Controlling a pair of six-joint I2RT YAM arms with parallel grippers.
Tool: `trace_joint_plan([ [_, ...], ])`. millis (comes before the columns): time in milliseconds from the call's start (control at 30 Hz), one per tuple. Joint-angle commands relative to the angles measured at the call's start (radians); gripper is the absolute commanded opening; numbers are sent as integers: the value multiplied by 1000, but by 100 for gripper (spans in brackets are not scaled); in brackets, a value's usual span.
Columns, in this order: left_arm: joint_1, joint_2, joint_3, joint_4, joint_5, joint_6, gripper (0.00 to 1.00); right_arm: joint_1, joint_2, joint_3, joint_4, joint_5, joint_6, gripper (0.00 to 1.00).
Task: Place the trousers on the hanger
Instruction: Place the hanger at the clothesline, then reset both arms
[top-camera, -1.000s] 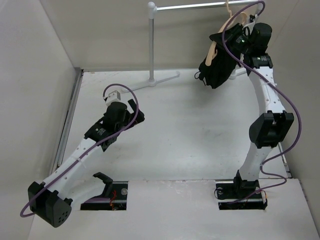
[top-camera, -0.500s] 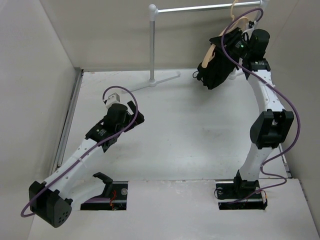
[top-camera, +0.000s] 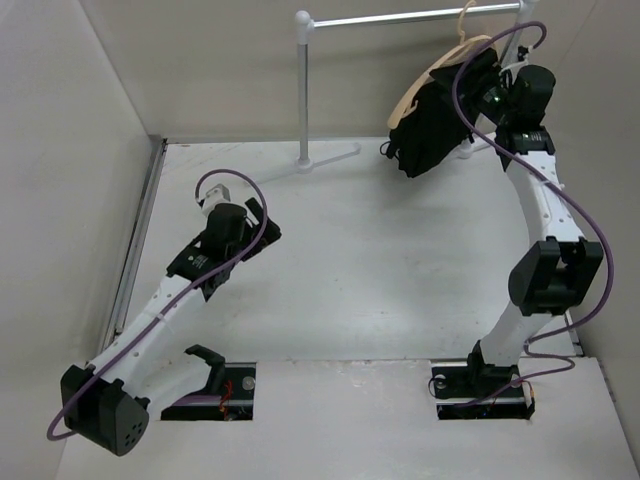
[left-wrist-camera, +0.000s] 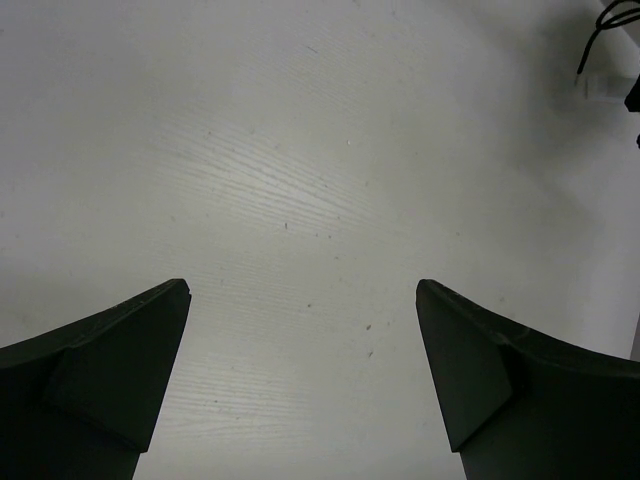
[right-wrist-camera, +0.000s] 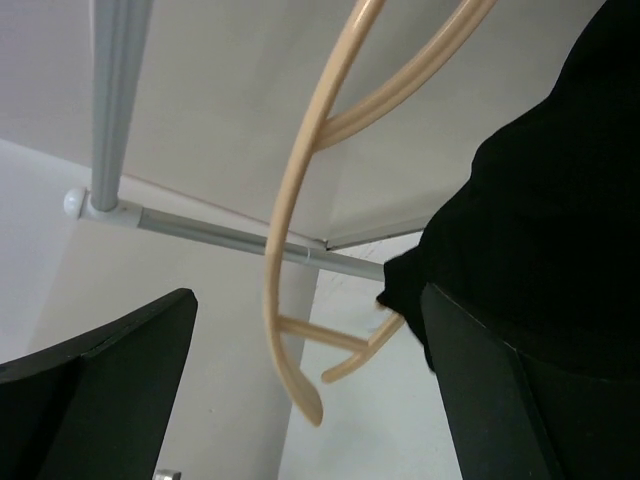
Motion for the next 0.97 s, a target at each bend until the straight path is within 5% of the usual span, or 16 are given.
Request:
trace_joint_plan([
  [0,40,24,64,8,29,11,100,-17,-121,-46,40,48,-35,100],
  [200,71,134,170,-37,23,67,100,-54,-317,-256,45,138,-49,100],
  [367,19,245,214,-92,-10,83,100,-48,-573,-622,28,297,-63,100],
  [633,-67,317,167,-68,-2,83,100,58,-908,-1110,-214,570,-115,100],
  [933,-127,387,161,-48,16,89,100,96,-1055,-1301,-348,638,-109,100],
])
